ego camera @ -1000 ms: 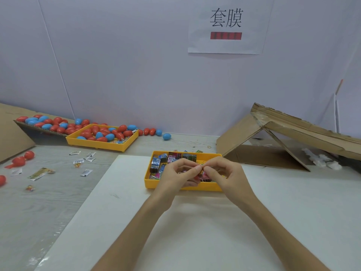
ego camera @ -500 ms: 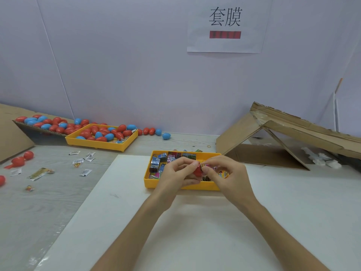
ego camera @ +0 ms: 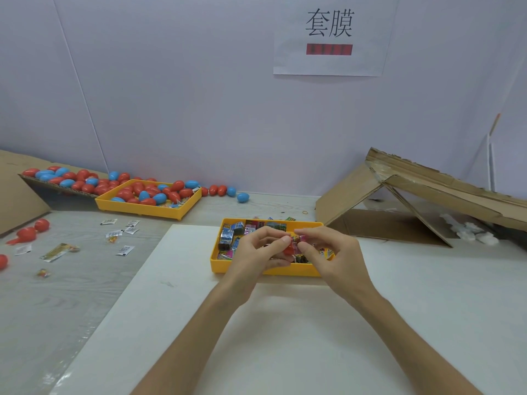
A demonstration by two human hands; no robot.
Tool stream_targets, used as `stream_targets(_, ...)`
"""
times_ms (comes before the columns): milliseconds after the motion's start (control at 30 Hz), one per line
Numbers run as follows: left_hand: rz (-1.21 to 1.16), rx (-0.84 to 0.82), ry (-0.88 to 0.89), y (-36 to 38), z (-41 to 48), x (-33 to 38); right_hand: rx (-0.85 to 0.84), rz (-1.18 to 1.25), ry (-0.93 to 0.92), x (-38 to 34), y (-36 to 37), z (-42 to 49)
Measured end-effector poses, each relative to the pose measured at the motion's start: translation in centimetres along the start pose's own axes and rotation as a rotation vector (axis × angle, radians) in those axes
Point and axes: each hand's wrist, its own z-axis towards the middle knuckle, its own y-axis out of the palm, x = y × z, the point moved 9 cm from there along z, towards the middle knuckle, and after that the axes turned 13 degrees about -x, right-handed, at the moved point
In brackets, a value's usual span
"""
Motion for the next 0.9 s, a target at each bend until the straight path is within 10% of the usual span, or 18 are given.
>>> stream_targets(900, 0.068, -0.026, 0.019, 0.44, -0.06, 0.44, 0.085, -0.031, -0.043, -0.45, -0.68, -0.19)
